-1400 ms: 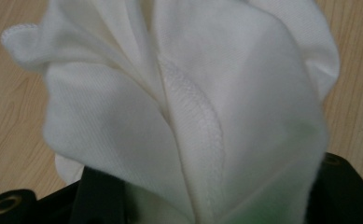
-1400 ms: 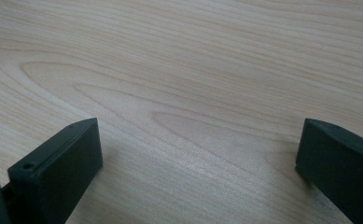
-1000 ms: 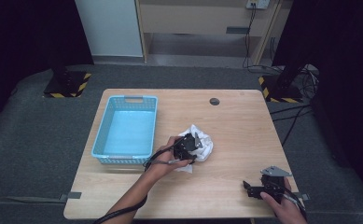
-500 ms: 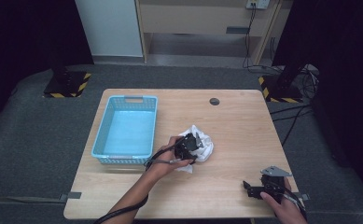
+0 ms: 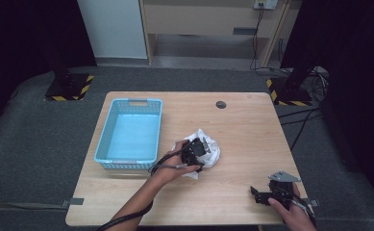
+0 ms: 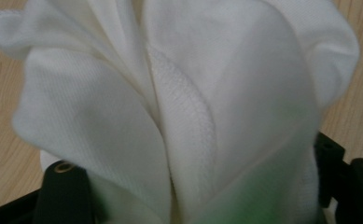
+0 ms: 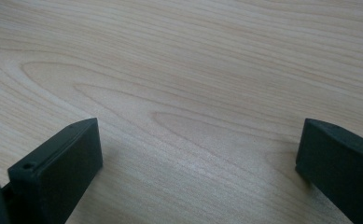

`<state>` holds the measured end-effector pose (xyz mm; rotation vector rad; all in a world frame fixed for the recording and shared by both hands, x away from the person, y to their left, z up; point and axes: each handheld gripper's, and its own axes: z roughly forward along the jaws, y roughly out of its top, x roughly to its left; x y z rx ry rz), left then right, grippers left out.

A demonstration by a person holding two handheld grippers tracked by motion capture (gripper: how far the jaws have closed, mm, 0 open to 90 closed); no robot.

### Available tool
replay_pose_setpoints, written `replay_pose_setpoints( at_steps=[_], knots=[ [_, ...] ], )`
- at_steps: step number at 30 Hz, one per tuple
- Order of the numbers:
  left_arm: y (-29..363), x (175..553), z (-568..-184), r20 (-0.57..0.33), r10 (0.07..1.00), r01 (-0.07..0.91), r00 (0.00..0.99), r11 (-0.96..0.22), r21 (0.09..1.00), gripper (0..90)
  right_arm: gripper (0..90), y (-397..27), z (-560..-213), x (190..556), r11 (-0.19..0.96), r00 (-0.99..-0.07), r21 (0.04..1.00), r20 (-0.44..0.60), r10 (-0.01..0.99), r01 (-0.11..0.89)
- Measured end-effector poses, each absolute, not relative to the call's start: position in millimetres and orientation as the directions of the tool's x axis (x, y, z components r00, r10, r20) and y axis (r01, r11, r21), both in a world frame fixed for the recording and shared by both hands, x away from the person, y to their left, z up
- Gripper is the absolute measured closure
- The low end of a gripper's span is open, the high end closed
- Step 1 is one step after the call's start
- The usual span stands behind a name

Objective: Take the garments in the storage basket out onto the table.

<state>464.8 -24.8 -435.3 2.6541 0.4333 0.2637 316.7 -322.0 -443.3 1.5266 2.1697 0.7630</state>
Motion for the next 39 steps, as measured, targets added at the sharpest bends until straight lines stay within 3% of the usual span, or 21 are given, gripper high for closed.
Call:
replay_pose_setpoints(
  at_steps=[9, 12, 25, 39],
  knots=[
    [-23, 465, -436, 0.091, 0.376, 0.299, 0.922, -0.842, 0.449, 12.2, 0.3, -322, -443, 317, 0.262, -0.338, 0.624, 0.004, 0.941, 0.736],
    [-20, 466, -435, 0.041, 0.373, 0.311, 0.927, -0.823, 0.475, 7.2, 0.3, -322, -443, 317, 0.262, -0.338, 0.624, 0.003, 0.941, 0.736],
    [-15, 458, -422, 0.073, 0.400, 0.322, 0.913, -0.820, 0.472, 6.5, 0.3, -322, -443, 317, 0.263, -0.338, 0.624, 0.003, 0.941, 0.736],
    [-8, 449, -381, 0.108, 0.430, 0.301, 0.896, -0.769, 0.564, 5.8, 0.3, -322, -443, 317, 0.263, -0.338, 0.624, 0.003, 0.941, 0.736]
  ],
)
